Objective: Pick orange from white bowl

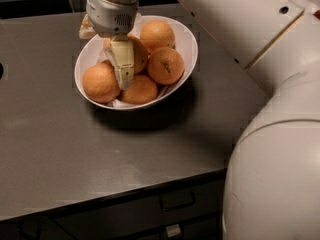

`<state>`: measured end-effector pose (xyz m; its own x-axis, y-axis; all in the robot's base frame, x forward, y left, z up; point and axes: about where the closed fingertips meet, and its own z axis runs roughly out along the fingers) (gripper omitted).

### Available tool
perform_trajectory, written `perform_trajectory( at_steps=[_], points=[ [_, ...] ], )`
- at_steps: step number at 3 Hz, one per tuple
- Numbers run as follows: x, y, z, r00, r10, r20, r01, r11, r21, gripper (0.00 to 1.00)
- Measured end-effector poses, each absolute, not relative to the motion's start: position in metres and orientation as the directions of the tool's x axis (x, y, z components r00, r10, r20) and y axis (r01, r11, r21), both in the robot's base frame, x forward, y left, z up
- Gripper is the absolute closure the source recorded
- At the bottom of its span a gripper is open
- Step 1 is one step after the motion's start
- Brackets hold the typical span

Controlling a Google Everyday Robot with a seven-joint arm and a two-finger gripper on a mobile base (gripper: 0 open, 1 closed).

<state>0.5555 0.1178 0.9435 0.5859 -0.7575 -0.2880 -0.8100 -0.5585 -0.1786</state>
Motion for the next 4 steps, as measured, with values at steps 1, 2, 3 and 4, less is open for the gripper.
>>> perform_trajectory(
  at_steps=[1, 2, 3, 4],
  points=[
    [0.556, 0.123, 0.943, 0.591, -0.753, -0.288, -0.806, -0.563, -0.182, 0.06],
    [0.547, 0.127, 0.943, 0.594, -0.750, -0.290, -0.804, -0.564, -0.188, 0.06],
    [0.529, 0.127, 0.942, 0.585, -0.755, -0.297, -0.811, -0.552, -0.195, 0.06],
    [0.516, 0.127, 0.937, 0.576, -0.758, -0.305, -0.817, -0.541, -0.199, 0.06]
  ],
)
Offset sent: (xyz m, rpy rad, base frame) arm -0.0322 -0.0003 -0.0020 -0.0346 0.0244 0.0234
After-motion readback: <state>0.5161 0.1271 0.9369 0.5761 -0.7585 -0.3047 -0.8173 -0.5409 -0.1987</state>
